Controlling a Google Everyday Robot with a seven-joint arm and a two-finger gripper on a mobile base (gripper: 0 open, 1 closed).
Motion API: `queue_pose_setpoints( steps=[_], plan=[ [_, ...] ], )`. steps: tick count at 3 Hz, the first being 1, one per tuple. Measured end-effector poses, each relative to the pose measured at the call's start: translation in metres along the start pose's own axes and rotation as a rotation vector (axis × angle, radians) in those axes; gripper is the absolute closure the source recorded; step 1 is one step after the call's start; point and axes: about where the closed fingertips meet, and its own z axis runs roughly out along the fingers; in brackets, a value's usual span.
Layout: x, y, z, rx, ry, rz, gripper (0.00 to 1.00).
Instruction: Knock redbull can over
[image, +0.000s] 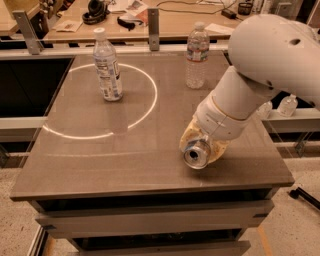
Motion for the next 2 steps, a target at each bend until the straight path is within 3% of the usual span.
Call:
queue_pose_setpoints(
  steps=[1,2],
  plan=[
    [0.0006,0.0035,0.0038,-0.037,-0.008,0.012,0.59],
    [-0.0002,0.003,0.0036,-0.037,-0.007,0.01,0.35]
  ],
)
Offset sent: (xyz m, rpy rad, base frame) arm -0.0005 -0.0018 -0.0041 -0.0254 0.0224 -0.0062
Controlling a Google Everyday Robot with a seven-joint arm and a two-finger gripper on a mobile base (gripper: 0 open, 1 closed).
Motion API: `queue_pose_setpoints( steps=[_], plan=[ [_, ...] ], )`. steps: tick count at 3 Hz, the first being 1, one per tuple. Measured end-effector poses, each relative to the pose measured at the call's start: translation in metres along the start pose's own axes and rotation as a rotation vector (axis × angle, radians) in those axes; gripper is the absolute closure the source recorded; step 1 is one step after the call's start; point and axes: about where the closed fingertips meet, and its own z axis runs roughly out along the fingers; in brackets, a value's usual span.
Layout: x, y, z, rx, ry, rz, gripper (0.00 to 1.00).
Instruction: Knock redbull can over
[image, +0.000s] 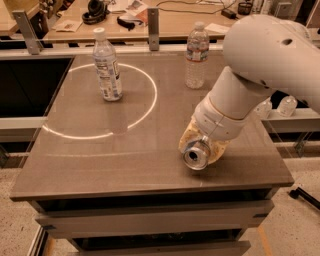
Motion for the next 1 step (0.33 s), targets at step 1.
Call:
queue_pose_setpoints(
  steps=[1],
  plan=[
    [-0.0007,-0.0004,0.0,-0.001,0.001,-0.002,0.12]
  ],
)
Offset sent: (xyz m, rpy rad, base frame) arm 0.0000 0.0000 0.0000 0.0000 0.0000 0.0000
